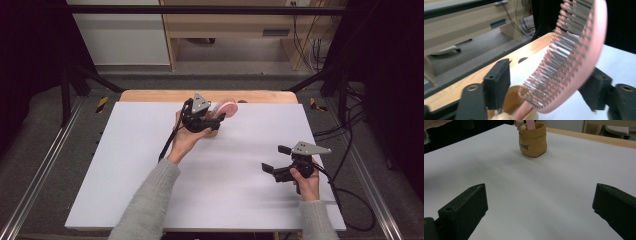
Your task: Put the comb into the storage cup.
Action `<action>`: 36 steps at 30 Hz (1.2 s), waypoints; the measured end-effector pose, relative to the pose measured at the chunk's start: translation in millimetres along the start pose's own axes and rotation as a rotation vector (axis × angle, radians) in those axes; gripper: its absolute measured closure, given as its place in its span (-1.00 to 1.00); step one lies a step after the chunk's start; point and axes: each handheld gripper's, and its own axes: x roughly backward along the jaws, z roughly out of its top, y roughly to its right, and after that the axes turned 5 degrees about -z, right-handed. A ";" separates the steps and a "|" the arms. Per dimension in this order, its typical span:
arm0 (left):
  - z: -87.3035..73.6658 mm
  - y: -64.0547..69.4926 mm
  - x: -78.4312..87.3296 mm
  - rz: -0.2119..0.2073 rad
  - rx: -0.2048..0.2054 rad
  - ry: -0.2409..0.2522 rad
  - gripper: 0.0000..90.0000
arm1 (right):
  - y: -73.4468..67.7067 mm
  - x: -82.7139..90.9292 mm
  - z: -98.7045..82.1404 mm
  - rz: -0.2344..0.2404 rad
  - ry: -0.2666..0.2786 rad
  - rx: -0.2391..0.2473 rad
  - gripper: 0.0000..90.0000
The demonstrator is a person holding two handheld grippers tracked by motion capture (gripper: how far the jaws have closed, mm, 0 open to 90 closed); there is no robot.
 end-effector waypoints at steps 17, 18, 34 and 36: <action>-1.3 15.2 10.4 -0.025 -0.012 -0.045 -0.97 | -0.3 -0.5 0.1 0.001 -0.003 0.000 -0.99; -1.8 15.7 11.4 -0.031 -0.002 -0.039 -0.97 | -0.3 -0.5 0.0 0.000 -0.003 0.001 -0.99; -6.6 8.1 46.3 -0.025 0.072 0.028 -1.00 | -0.5 -1.4 -0.3 0.002 -0.004 -0.001 -0.99; -8.0 5.7 52.2 -0.022 0.083 0.035 -1.00 | -0.5 -1.4 -0.3 0.001 -0.004 -0.002 -0.99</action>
